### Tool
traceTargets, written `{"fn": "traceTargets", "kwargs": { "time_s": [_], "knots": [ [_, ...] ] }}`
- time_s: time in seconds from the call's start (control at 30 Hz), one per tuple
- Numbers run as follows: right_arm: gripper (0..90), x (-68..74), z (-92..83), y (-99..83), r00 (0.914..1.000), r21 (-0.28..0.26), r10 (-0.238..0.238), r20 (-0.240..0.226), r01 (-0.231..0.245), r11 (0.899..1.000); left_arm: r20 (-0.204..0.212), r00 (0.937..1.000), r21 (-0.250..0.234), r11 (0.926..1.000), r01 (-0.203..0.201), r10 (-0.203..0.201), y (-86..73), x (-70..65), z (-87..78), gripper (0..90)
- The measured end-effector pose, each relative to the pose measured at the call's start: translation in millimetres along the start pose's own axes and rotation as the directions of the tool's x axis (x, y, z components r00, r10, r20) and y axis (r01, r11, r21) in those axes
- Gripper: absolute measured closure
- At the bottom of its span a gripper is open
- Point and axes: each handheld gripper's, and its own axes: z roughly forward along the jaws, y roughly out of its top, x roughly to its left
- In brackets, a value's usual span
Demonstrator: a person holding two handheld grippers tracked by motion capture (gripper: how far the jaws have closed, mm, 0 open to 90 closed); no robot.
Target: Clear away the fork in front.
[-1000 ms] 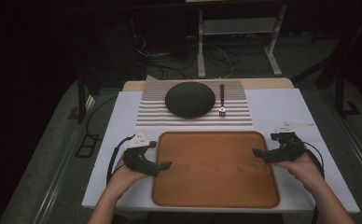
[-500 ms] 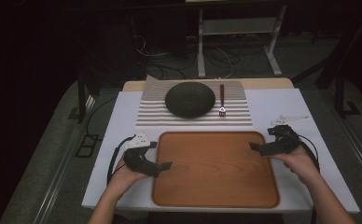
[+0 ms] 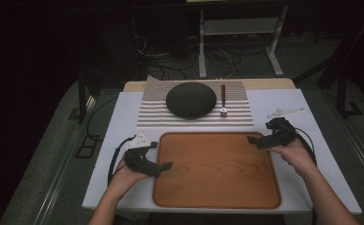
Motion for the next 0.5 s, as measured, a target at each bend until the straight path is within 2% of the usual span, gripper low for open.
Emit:
{"fn": "traceTargets", "kwargs": {
  "time_s": [0.5],
  "knots": [
    [0.0, -1.4, 23.1, 22.7, 0.9999, 0.029, -0.014, 0.006, 0.014, 0.999, -0.006, 1.0, 0.002, 1.0, -0.004, 0.004, -0.5, 0.9, 0.0, 0.0]
  ]
}}
